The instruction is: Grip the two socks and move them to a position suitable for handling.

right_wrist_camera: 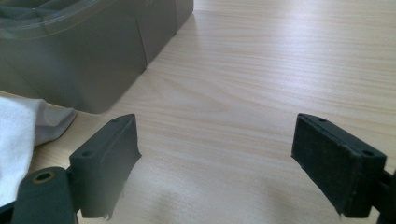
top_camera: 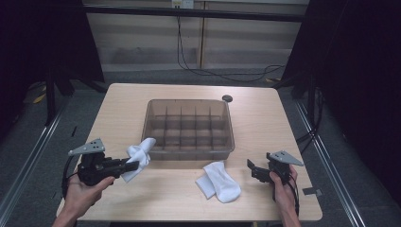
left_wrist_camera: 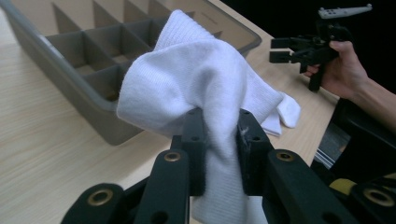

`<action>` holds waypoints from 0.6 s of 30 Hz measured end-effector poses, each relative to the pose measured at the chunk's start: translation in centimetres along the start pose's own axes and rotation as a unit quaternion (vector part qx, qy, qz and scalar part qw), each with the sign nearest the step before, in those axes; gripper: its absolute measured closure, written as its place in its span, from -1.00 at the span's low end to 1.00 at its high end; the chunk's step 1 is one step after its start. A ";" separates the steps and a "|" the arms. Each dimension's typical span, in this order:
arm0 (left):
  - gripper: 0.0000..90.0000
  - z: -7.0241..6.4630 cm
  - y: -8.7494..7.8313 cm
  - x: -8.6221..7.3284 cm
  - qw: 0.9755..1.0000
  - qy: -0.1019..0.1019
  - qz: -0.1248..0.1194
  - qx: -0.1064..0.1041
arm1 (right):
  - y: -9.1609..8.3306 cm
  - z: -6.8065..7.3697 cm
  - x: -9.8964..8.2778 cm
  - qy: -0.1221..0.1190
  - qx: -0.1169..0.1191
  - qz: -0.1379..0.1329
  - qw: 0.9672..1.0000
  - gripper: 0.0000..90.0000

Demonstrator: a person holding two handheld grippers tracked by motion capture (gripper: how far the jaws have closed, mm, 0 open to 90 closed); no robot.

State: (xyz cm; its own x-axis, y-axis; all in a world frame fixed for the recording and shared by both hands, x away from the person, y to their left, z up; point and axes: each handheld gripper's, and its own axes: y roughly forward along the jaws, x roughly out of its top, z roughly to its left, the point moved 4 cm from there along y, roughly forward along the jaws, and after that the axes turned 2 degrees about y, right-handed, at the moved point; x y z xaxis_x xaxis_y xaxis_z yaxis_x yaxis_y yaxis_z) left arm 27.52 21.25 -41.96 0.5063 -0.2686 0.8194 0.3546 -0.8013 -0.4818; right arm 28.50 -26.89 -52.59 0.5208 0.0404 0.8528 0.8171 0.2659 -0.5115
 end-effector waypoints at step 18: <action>0.70 -1.4 5.8 -4.1 0.996 -0.002 0.076 -0.047 | -0.1 0.1 0.0 -0.007 0.017 -0.005 1.000 -0.68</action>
State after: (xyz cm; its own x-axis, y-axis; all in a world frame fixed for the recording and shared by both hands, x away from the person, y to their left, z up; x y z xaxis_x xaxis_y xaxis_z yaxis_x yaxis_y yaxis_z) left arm 26.38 16.91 -47.66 0.5515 -0.3880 0.7385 0.1995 -0.7982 -0.5684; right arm 28.36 -26.80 -52.52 0.5089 0.0518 0.8593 0.8133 0.2982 -0.4996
